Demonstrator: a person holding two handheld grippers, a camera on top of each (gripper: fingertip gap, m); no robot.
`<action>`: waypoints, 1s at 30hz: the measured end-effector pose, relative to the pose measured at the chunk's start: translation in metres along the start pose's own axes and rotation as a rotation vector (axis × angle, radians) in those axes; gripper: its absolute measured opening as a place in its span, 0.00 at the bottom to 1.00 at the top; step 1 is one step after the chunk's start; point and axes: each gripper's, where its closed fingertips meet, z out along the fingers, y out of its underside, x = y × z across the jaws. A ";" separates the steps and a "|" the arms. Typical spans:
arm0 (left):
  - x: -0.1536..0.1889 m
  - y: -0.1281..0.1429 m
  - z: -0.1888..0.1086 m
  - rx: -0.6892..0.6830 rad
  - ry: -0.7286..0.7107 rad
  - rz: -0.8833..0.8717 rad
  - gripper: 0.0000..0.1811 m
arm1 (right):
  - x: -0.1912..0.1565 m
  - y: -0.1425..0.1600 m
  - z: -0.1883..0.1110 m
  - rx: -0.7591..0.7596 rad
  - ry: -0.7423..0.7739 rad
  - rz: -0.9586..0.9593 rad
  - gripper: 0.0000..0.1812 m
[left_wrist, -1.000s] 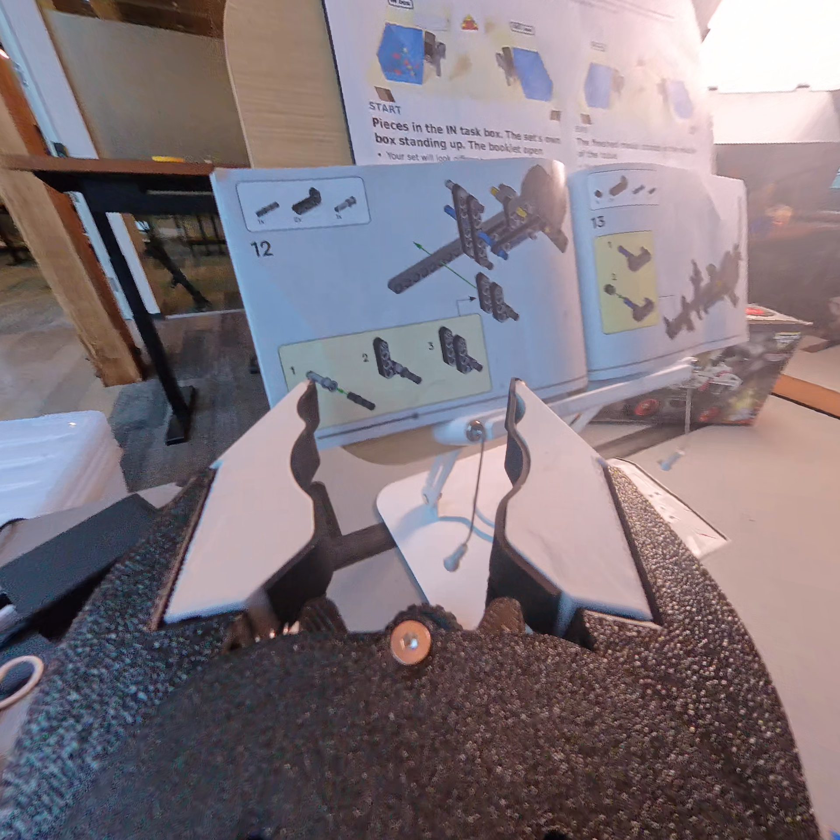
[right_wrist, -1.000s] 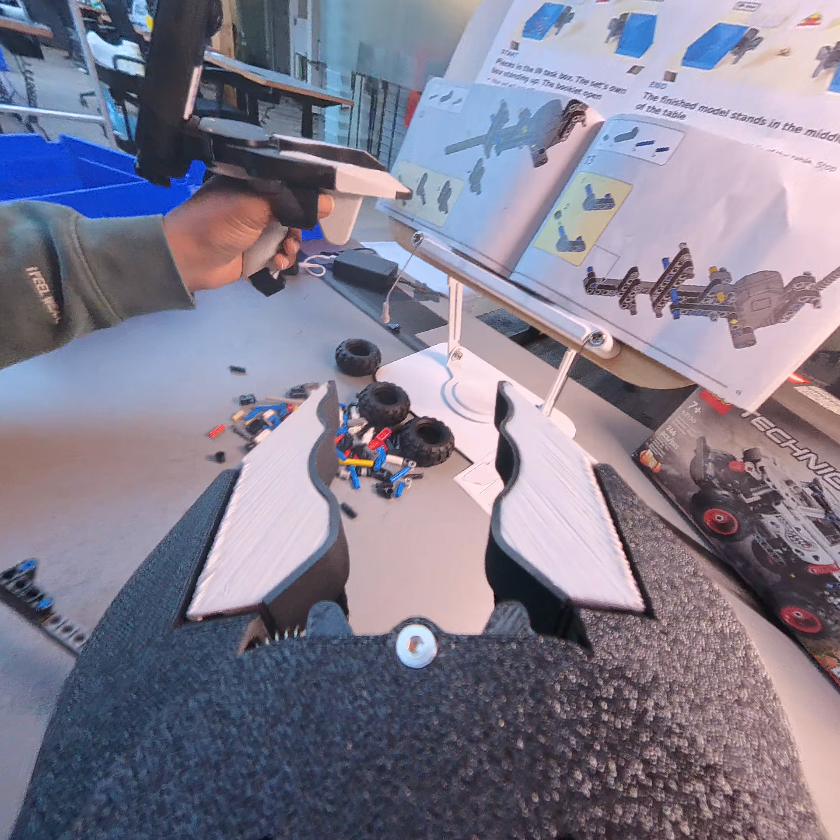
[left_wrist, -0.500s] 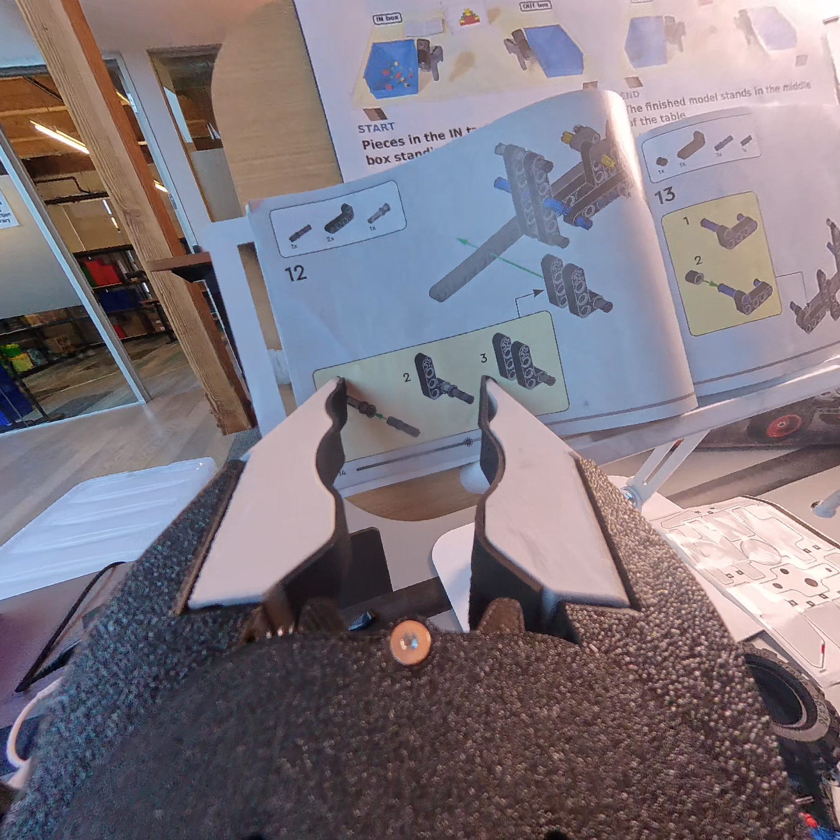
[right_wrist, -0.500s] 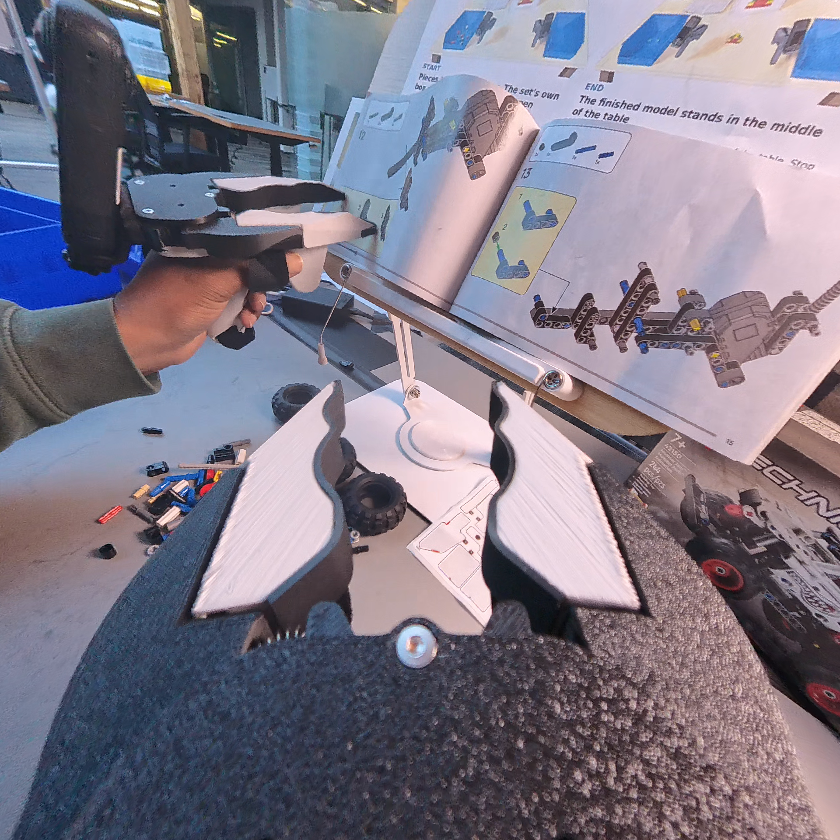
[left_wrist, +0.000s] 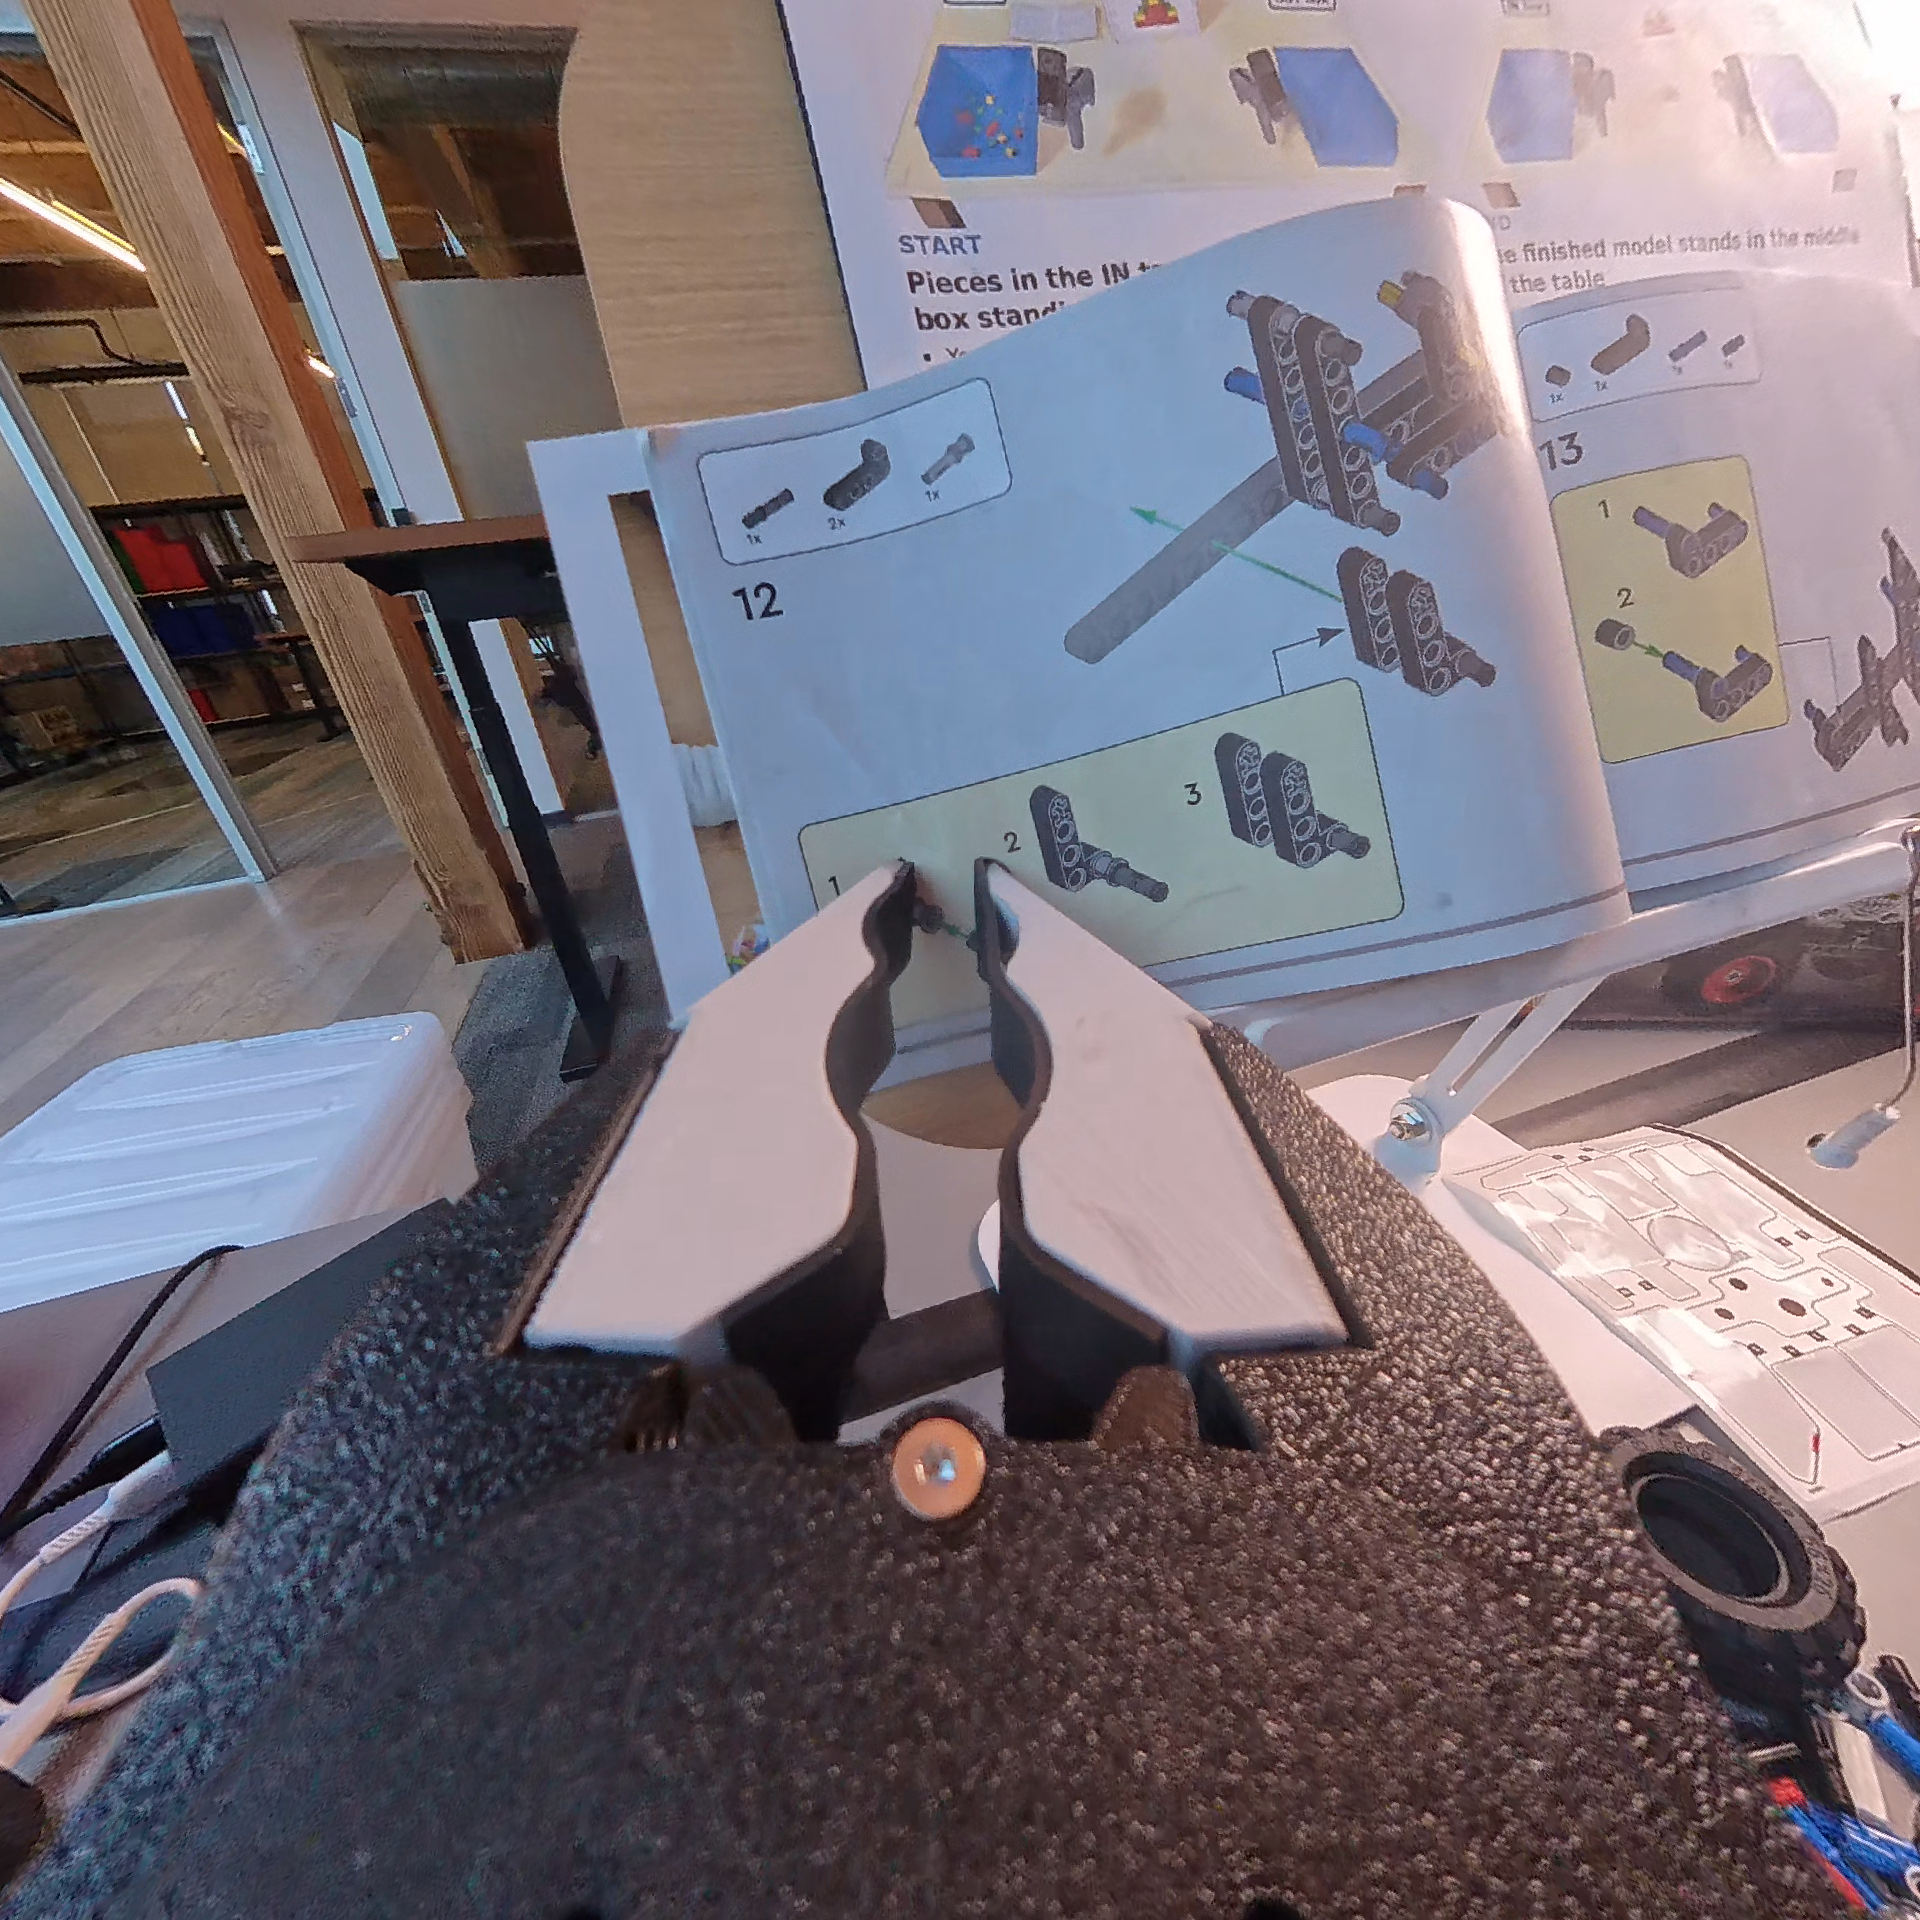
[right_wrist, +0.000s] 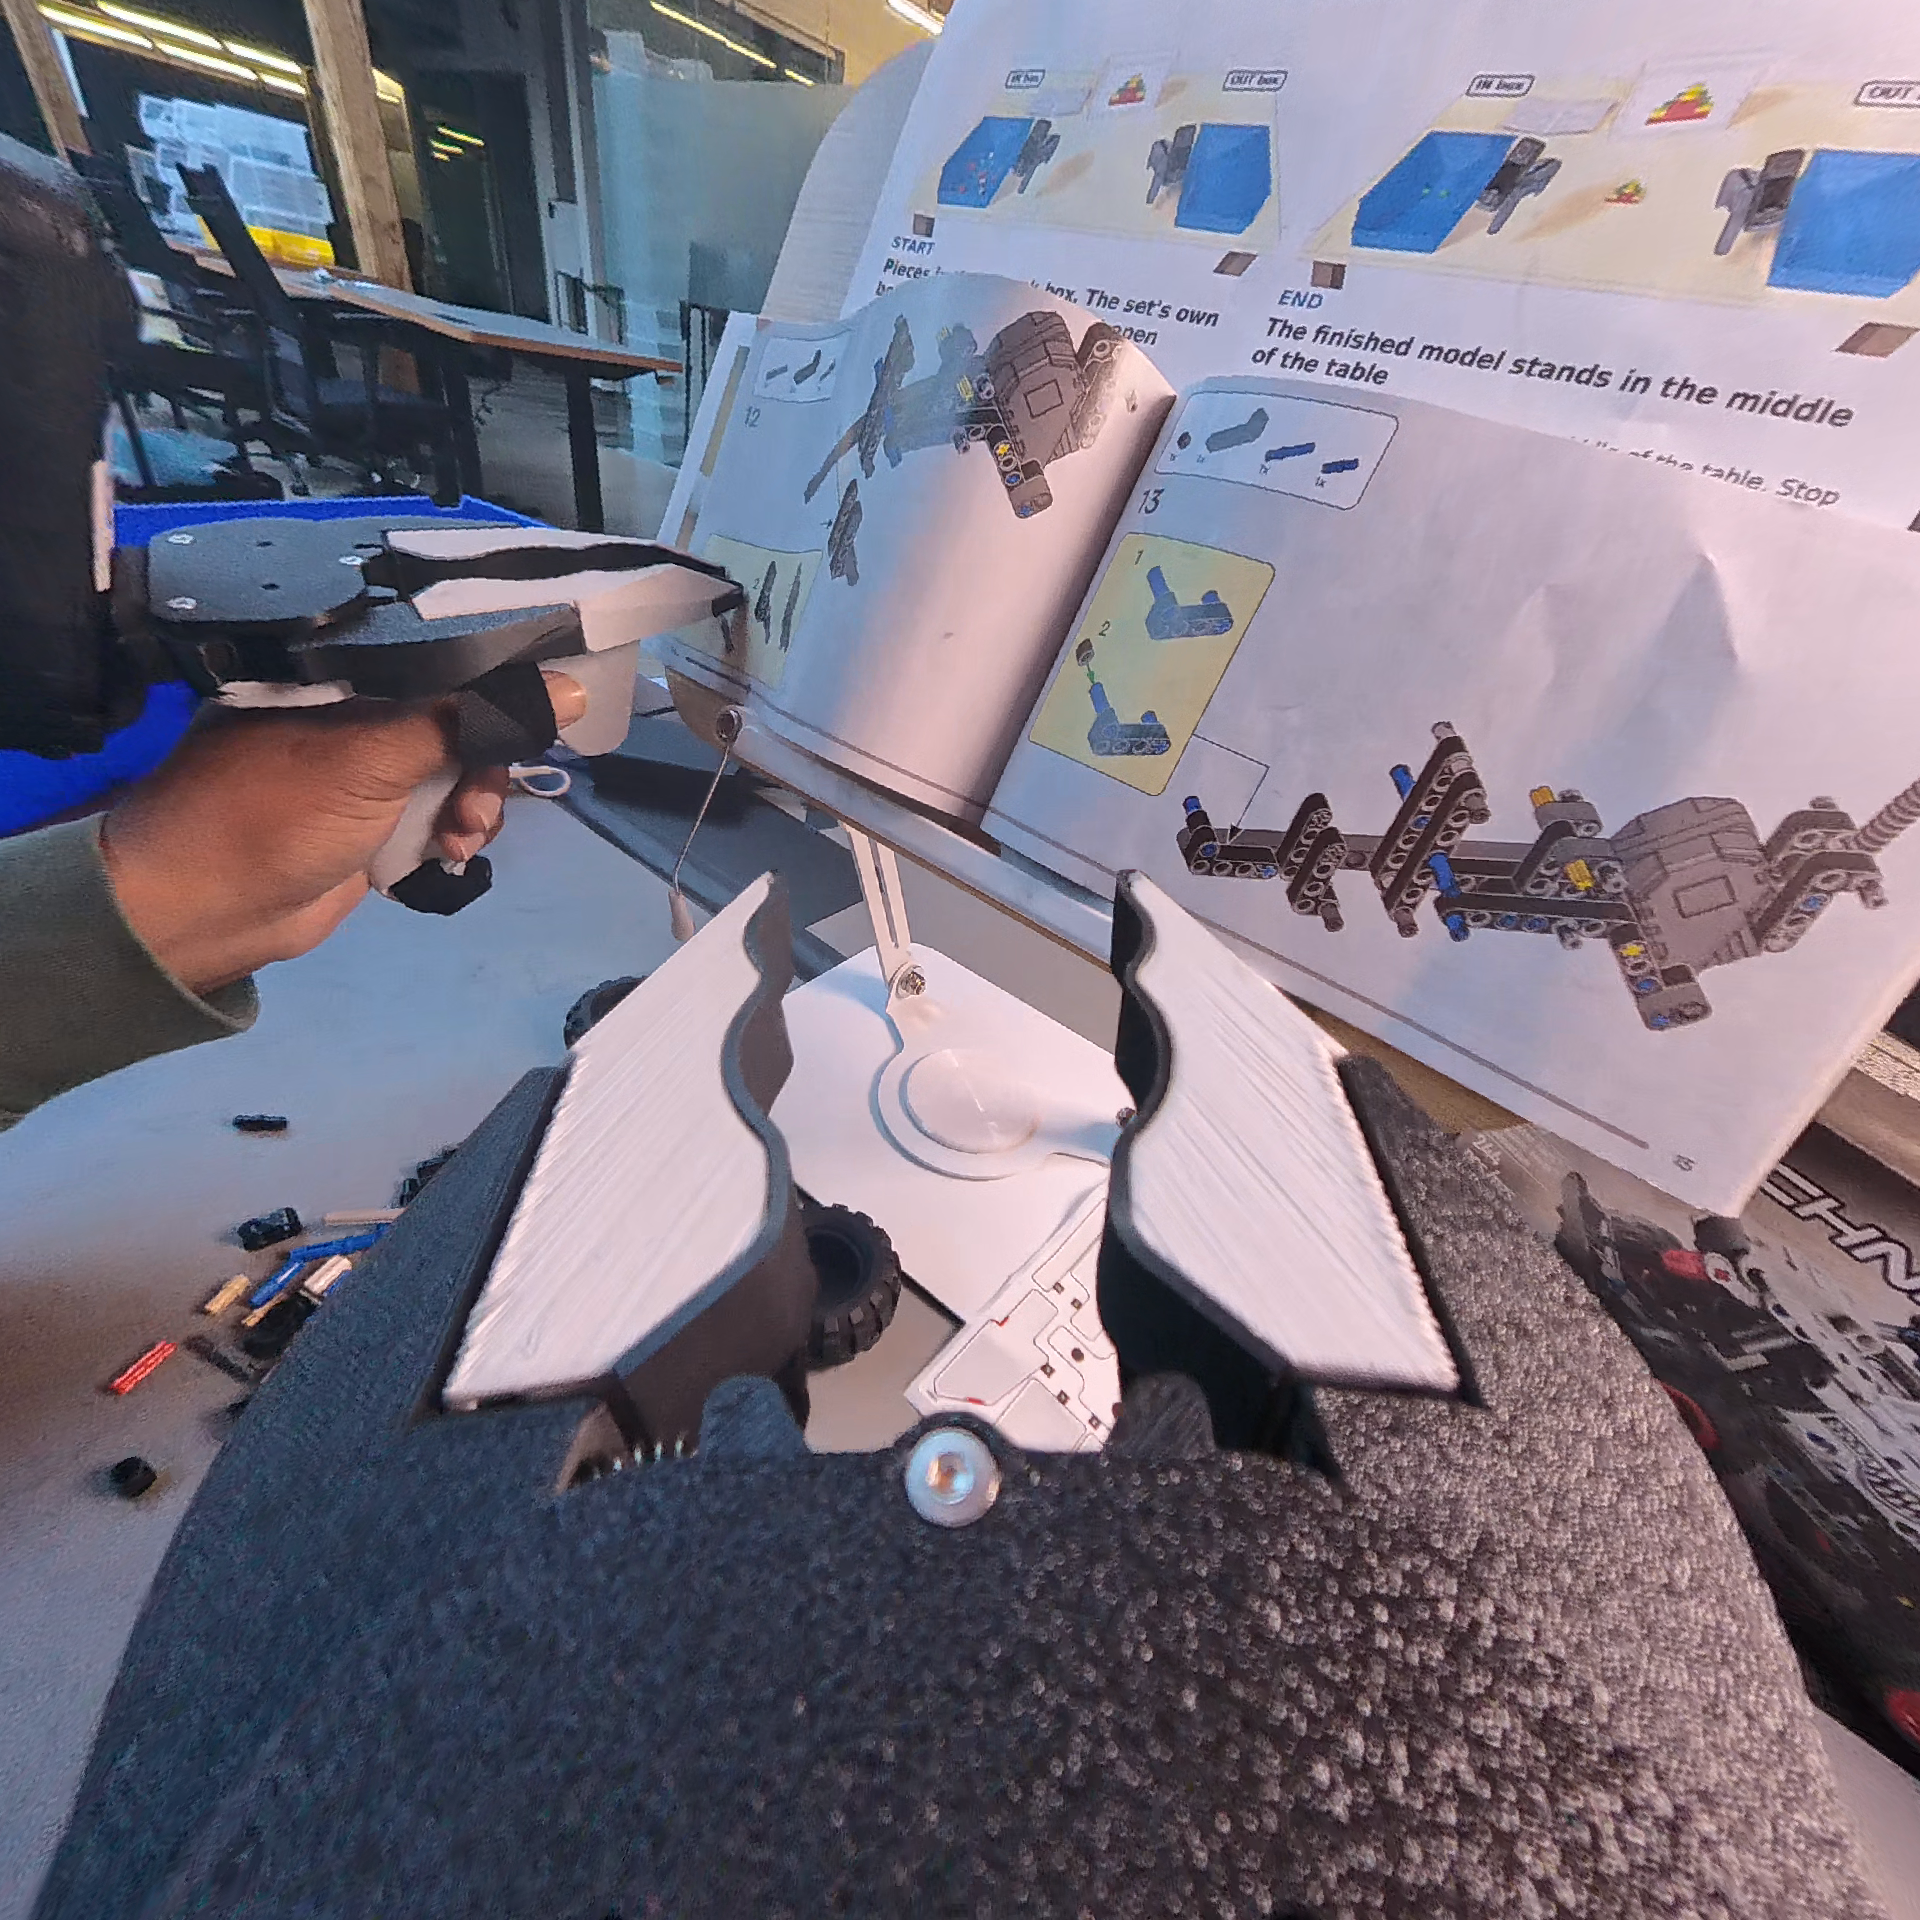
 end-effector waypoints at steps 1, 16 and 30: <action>0.000 -0.001 -0.001 0.000 0.010 -0.014 0.06 | 0.001 0.001 0.003 -0.002 0.008 -0.001 0.34; 0.028 0.001 -0.005 0.028 0.110 0.022 0.50 | 0.026 0.033 0.003 -0.022 0.095 0.008 0.33; 0.024 0.011 -0.004 -0.032 0.052 0.170 0.00 | 0.020 0.024 -0.003 0.007 0.088 -0.030 0.29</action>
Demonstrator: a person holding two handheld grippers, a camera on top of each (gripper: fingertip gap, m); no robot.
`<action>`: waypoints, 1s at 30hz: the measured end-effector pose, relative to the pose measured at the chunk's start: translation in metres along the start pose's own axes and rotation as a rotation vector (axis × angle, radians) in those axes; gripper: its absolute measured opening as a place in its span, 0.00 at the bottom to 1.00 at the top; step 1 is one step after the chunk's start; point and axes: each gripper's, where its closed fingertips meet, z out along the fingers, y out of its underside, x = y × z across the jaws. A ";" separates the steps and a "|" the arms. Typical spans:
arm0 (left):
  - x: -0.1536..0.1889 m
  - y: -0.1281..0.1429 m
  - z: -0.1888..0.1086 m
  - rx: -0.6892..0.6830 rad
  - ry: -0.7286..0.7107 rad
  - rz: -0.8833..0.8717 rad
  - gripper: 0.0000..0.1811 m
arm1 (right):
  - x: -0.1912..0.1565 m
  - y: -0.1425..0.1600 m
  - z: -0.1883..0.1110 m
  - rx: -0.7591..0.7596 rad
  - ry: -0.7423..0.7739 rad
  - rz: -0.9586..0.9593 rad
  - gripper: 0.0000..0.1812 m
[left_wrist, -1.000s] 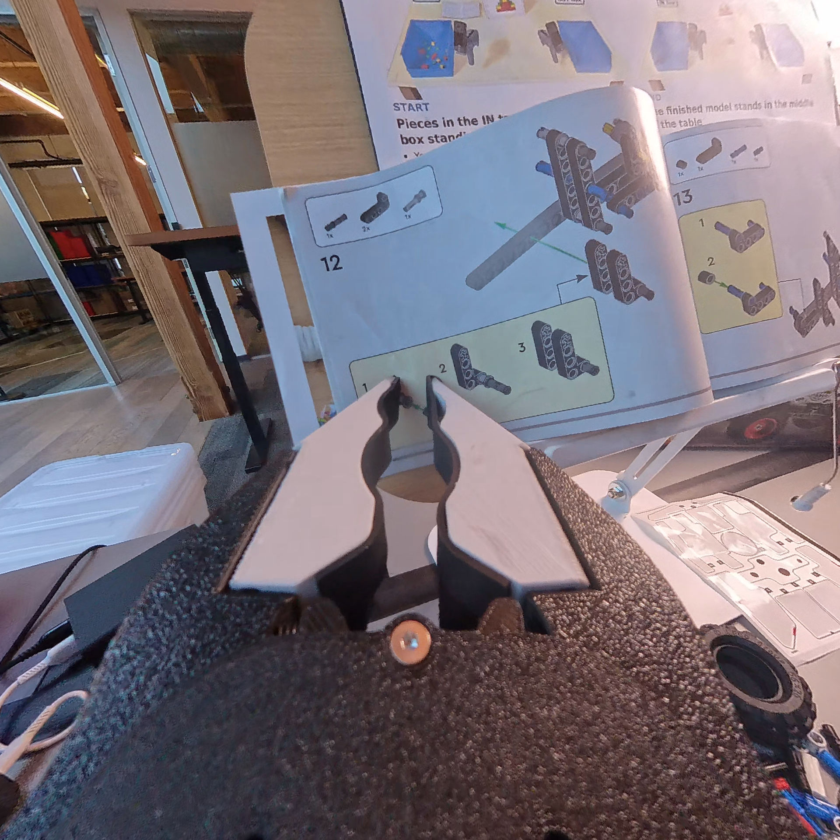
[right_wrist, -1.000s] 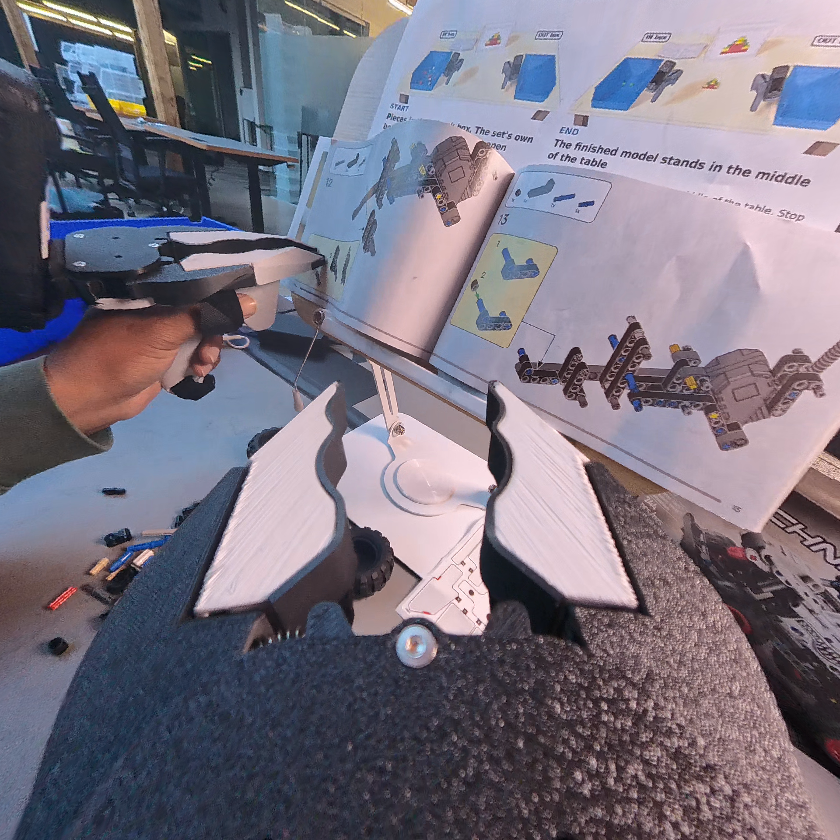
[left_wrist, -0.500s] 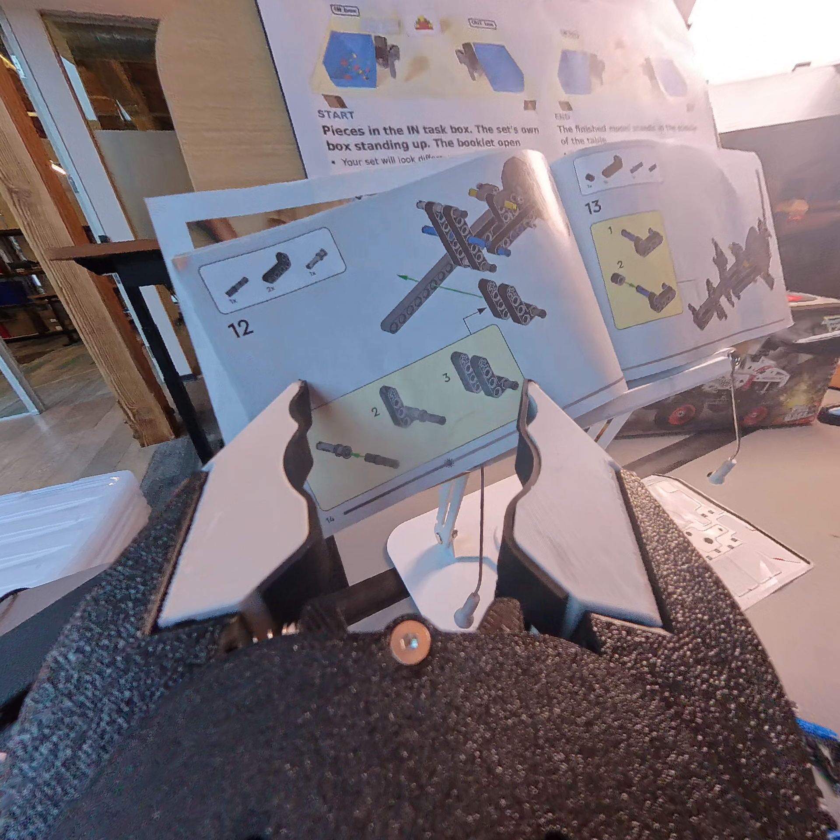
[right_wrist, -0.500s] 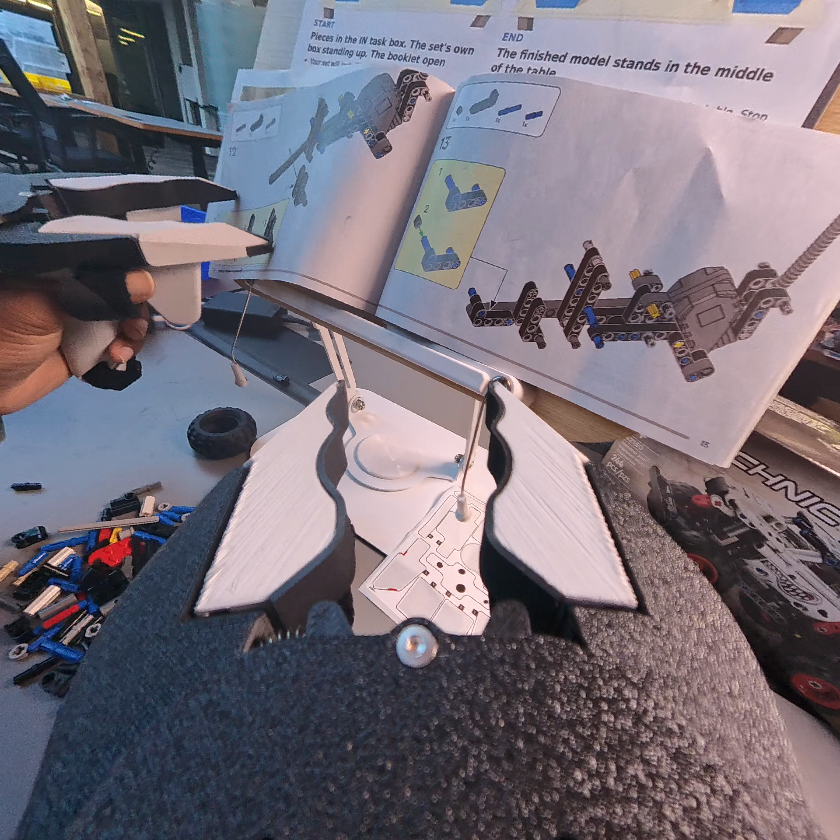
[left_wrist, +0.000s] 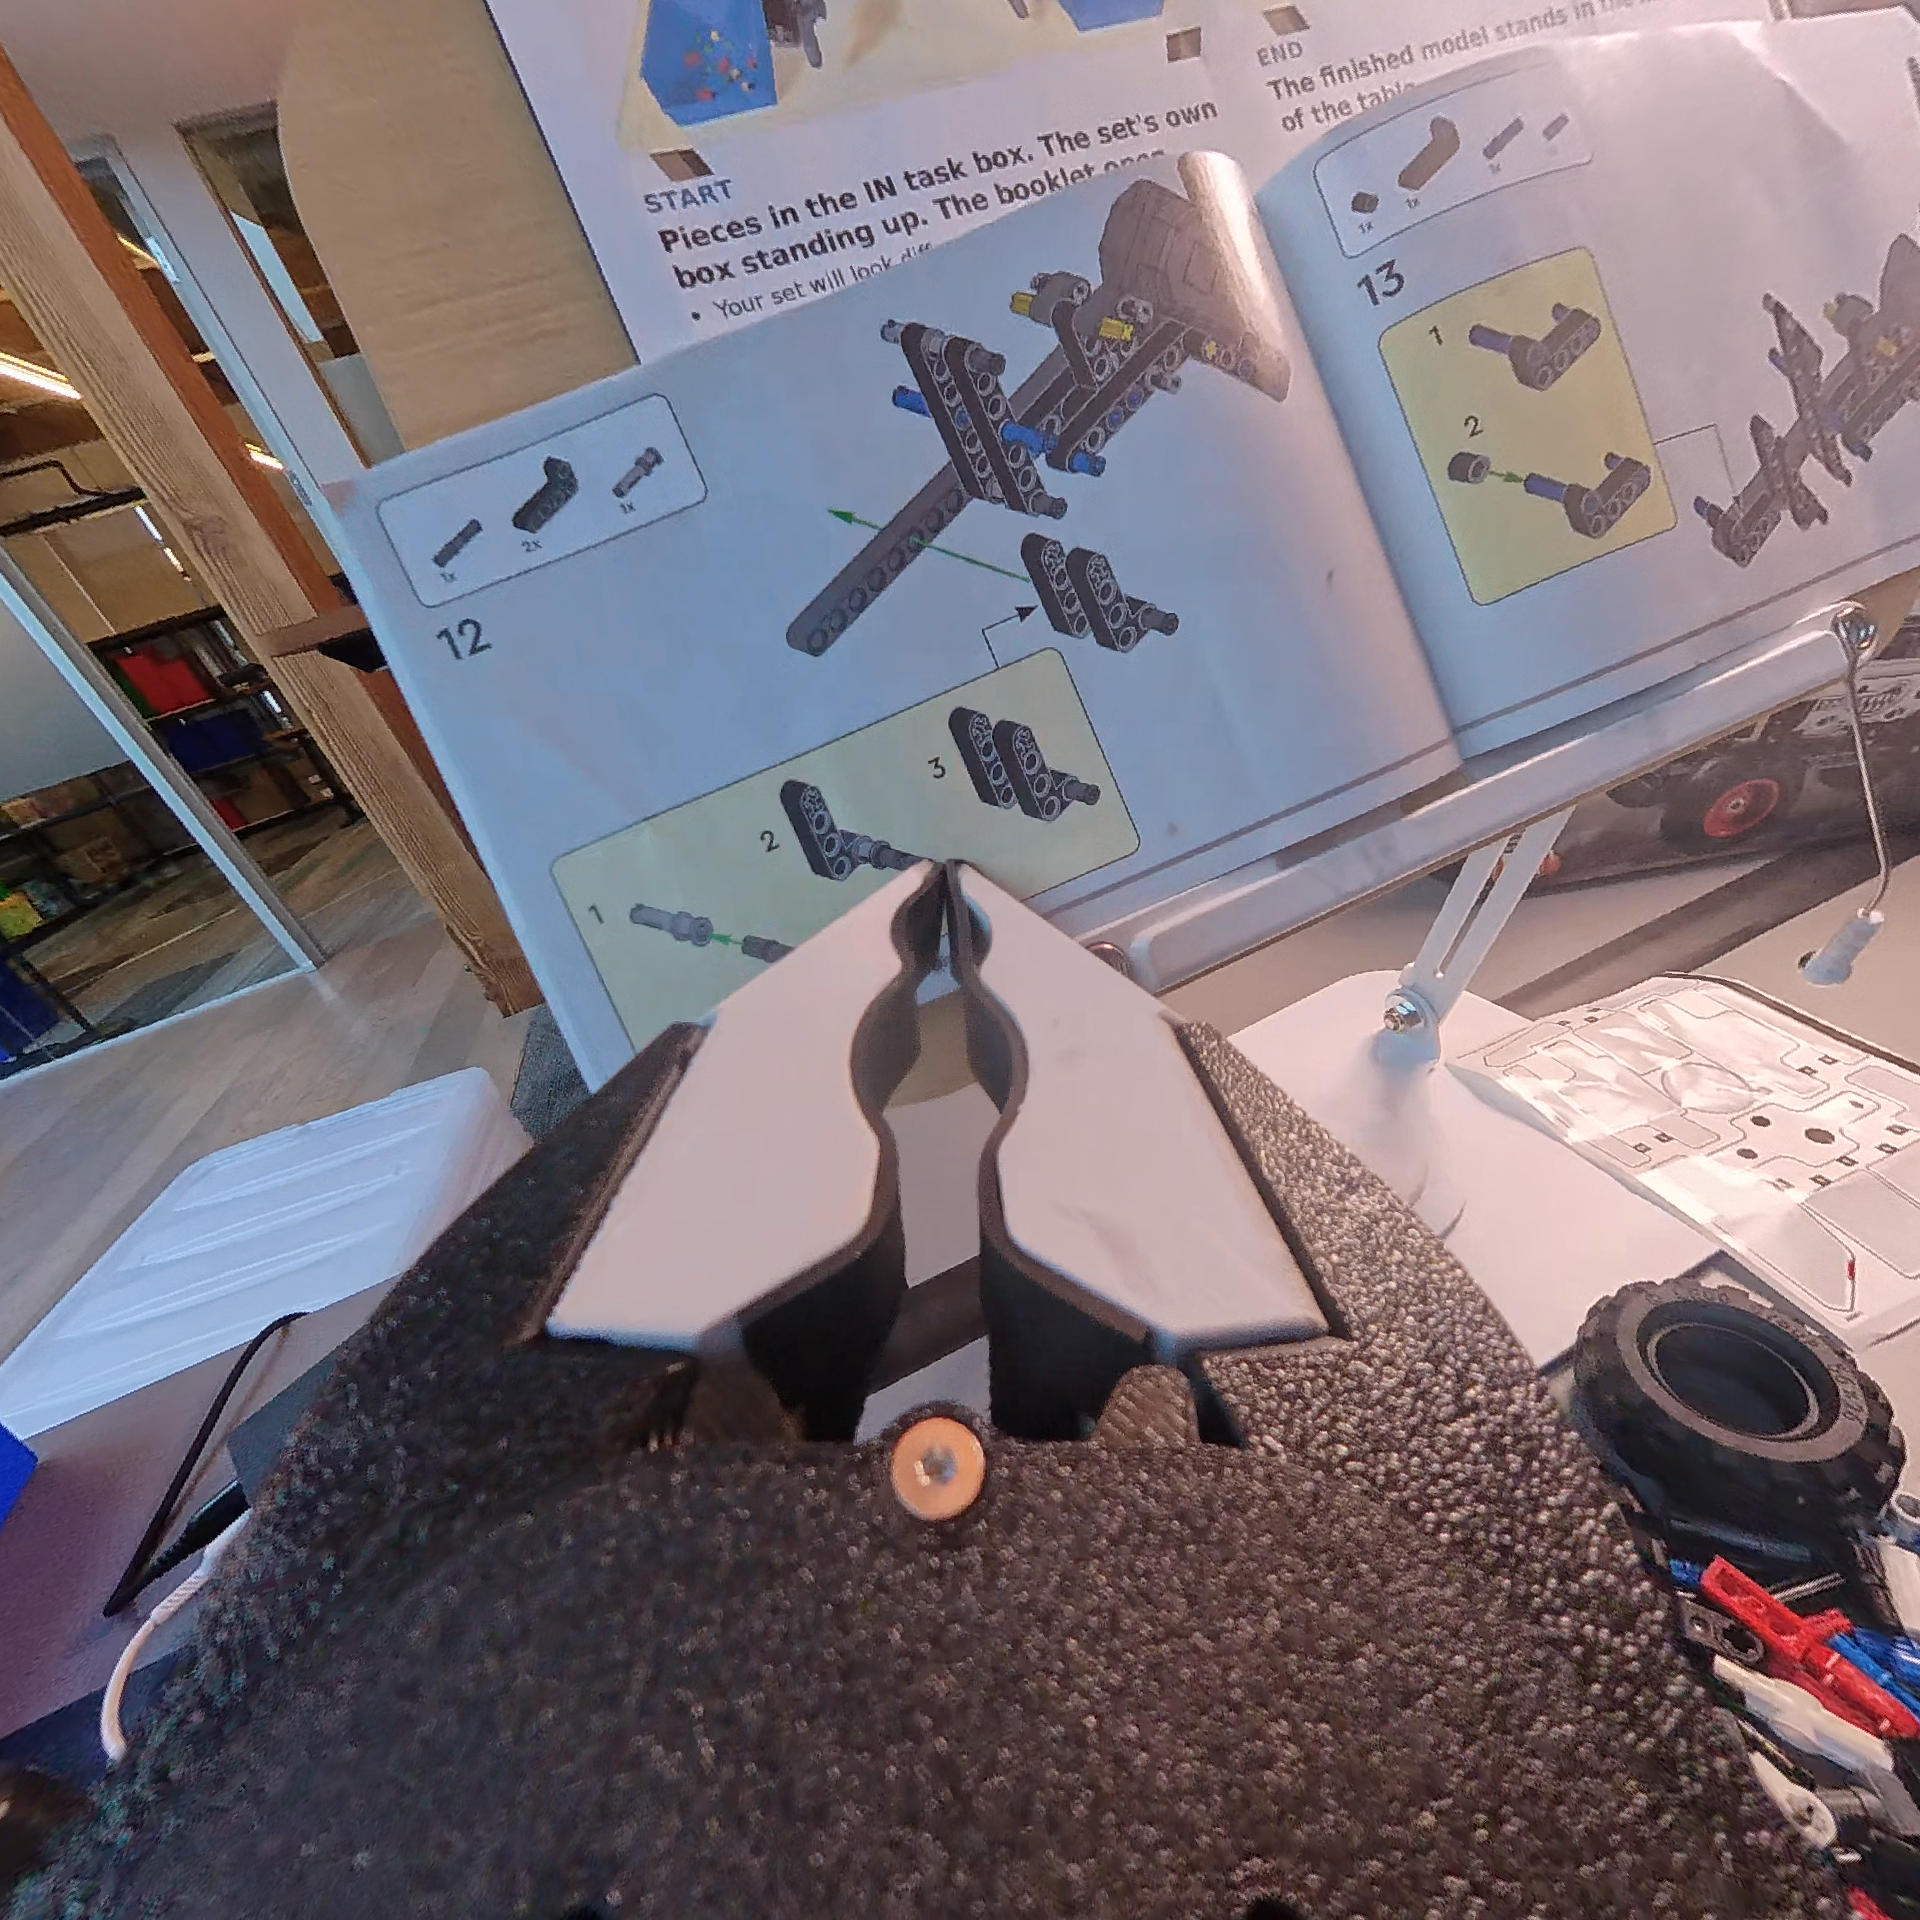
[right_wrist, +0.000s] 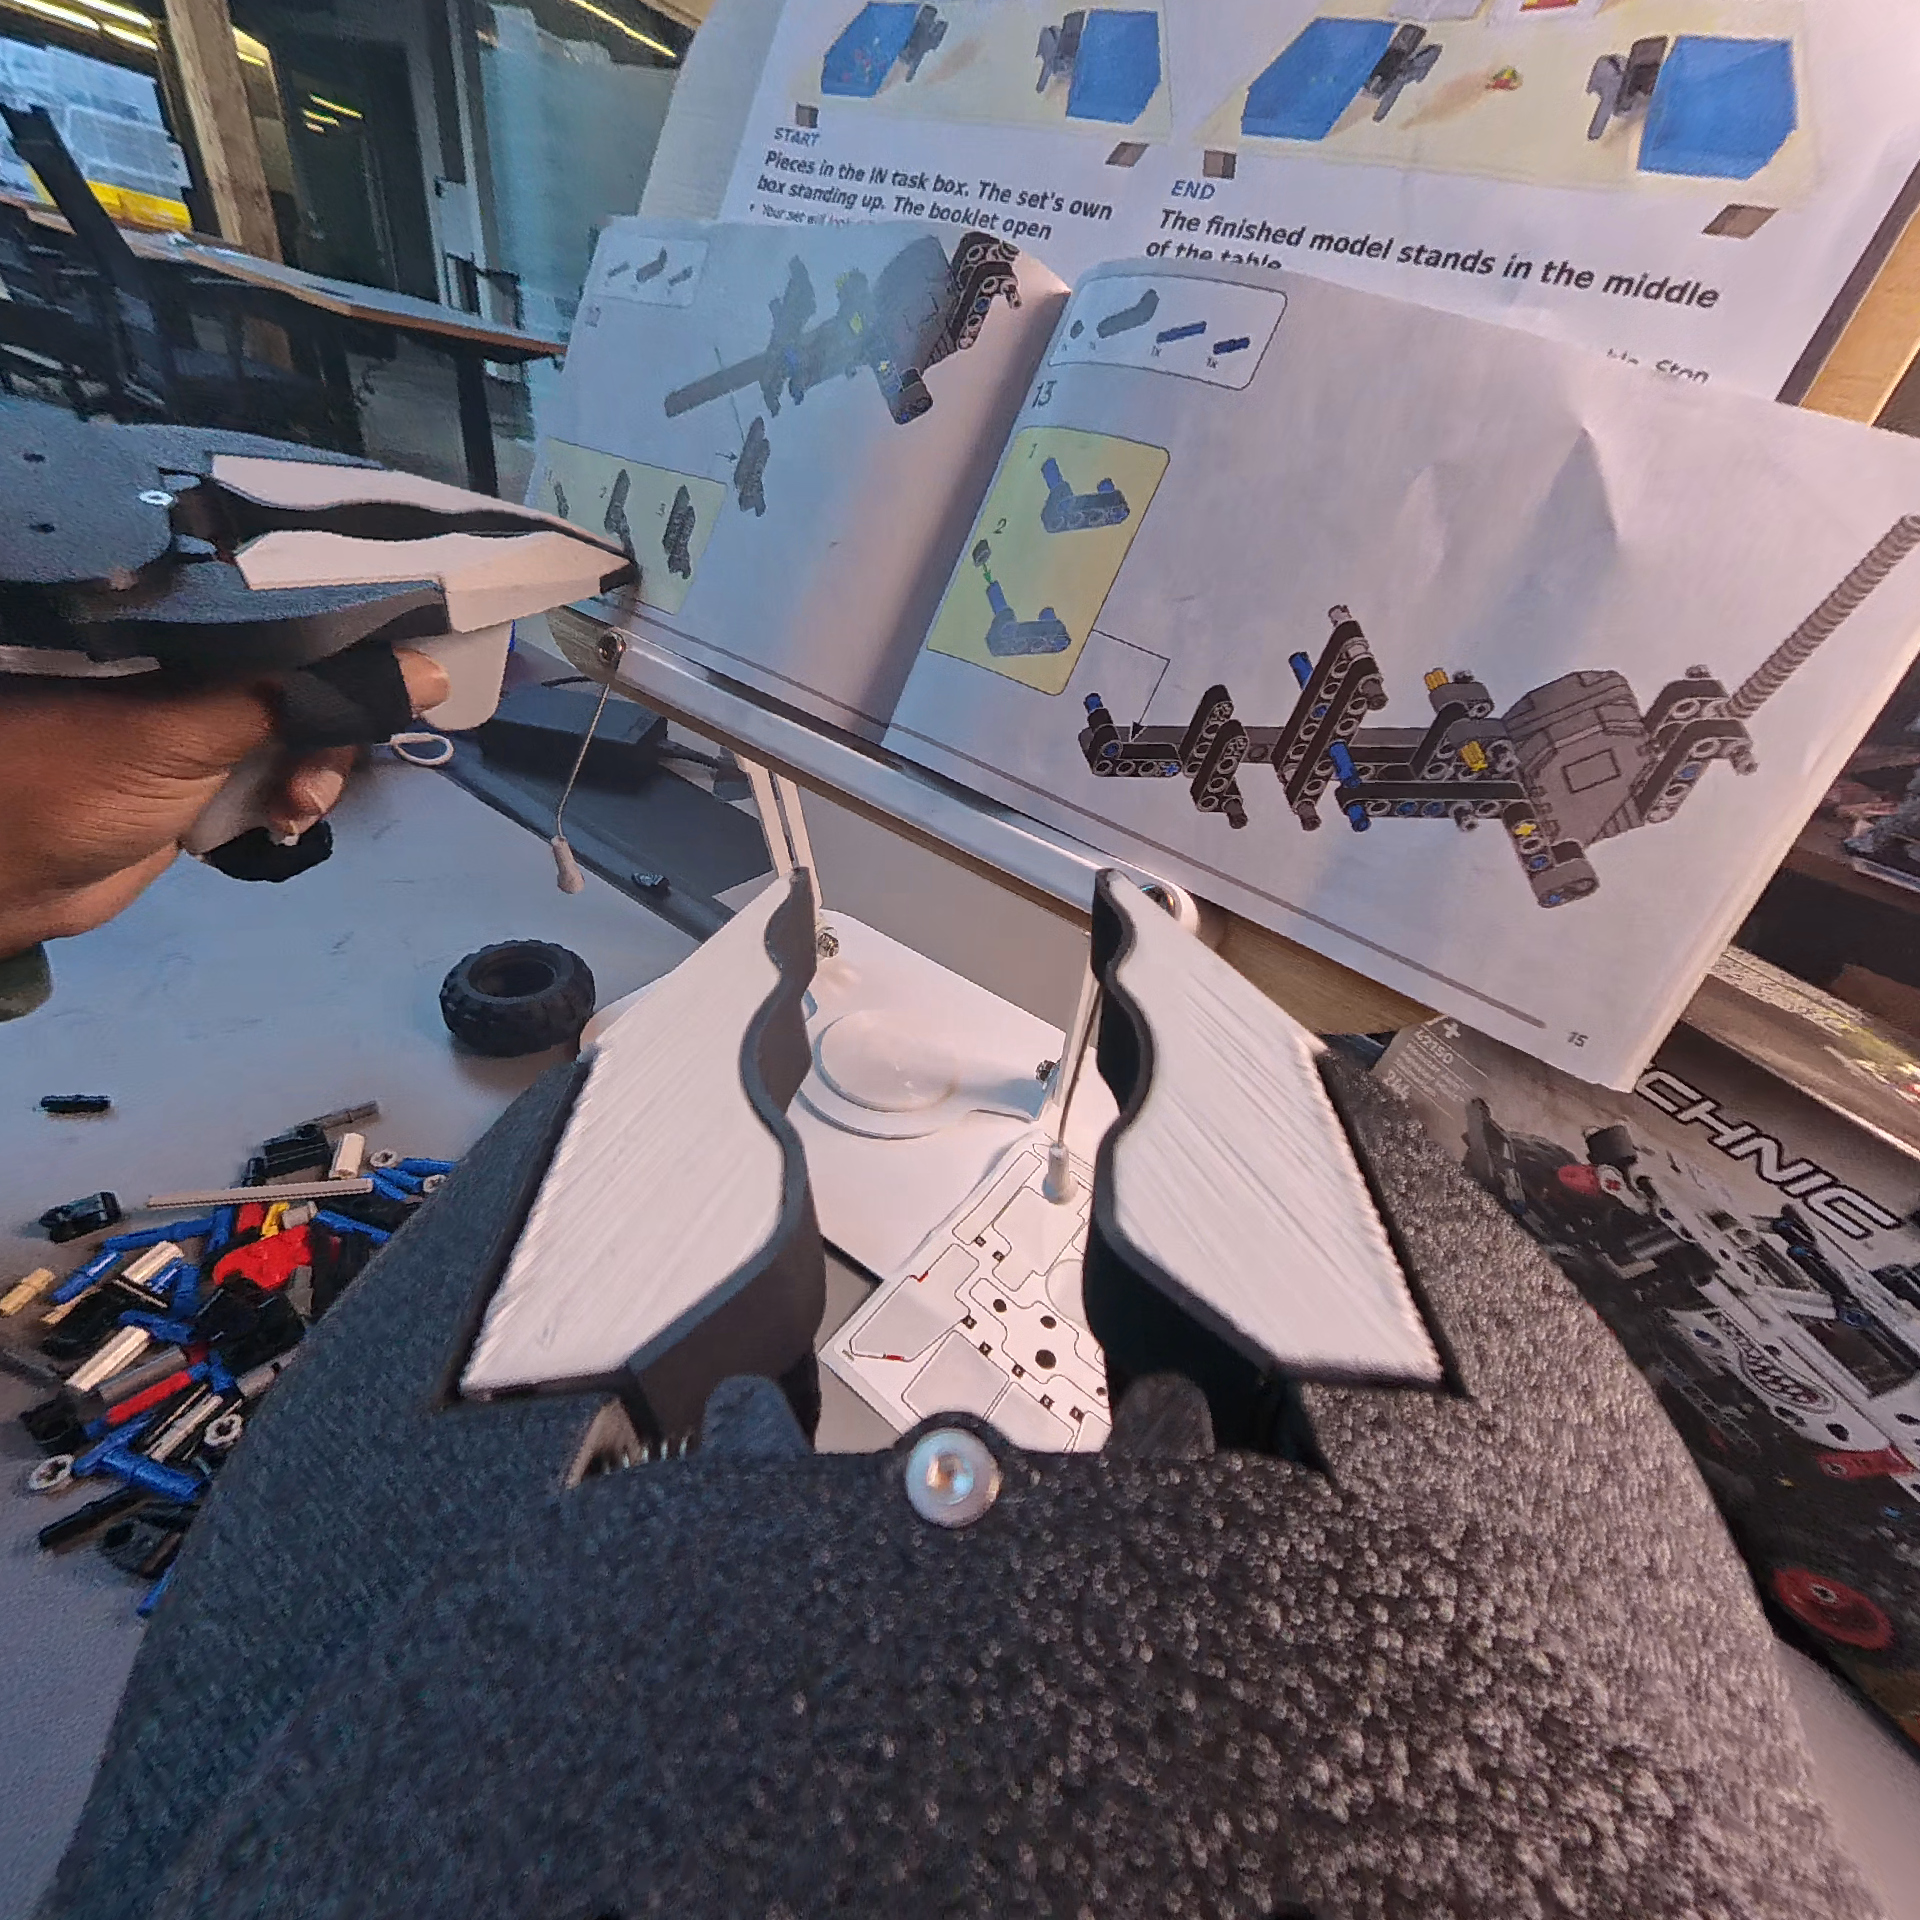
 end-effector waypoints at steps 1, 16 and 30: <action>0.000 0.000 0.000 -0.002 0.006 0.001 0.00 | -0.001 -0.001 -0.001 0.002 0.000 -0.007 0.29; 0.018 -0.102 -0.052 0.253 0.230 -0.168 0.35 | -0.226 0.072 -0.157 -0.458 -1.271 -0.390 0.24; 0.173 -0.009 -0.241 -0.246 1.150 -0.298 0.31 | -0.244 0.084 -0.178 -0.406 -1.276 -0.361 0.04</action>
